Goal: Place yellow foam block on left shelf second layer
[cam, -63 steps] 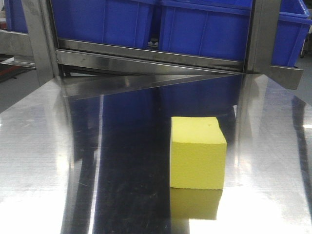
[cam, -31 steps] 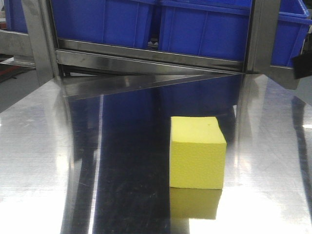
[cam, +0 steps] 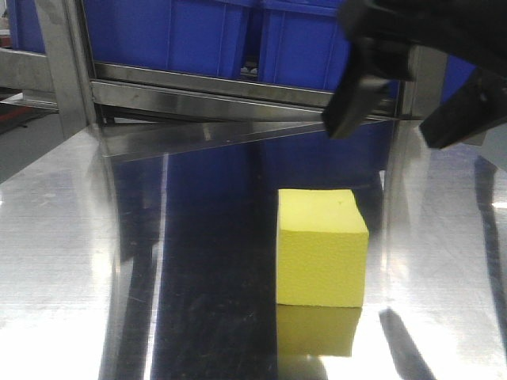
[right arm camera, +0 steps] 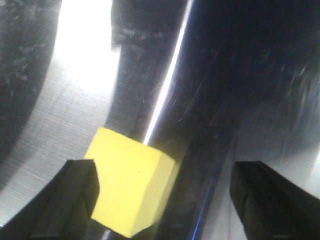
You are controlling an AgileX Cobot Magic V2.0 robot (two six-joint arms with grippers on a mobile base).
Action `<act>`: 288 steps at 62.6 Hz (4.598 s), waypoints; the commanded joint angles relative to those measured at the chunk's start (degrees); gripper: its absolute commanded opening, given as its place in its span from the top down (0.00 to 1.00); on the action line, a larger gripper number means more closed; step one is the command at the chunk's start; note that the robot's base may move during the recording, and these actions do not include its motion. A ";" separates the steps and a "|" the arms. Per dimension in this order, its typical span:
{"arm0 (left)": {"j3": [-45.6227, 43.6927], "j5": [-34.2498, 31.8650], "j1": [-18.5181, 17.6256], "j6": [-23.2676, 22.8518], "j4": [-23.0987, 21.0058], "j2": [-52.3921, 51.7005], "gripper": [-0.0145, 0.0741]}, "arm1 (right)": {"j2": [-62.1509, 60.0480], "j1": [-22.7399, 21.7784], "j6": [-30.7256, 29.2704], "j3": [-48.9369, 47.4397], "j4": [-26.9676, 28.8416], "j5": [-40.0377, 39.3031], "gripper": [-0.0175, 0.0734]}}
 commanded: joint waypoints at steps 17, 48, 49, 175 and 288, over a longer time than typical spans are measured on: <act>1.40 -4.73 0.06 -0.22 -0.29 -0.95 0.70 | 13.09 2.96 15.07 -18.90 -2.11 15.79 0.11; 1.40 -4.73 0.06 -0.22 -0.29 -0.95 0.70 | 18.67 7.51 18.85 -21.57 -5.82 18.97 0.11; 1.40 -4.73 0.06 -0.22 -0.29 -0.95 0.70 | 18.67 7.58 18.97 -21.57 -5.88 18.97 0.11; 1.40 -4.73 0.06 -0.22 -0.29 -0.95 0.70 | 26.26 9.29 22.27 -20.70 -5.51 18.73 0.26; 1.40 -4.73 0.06 -0.22 -0.29 -0.95 0.70 | -52.02 -33.22 -25.45 29.52 0.20 -27.20 0.26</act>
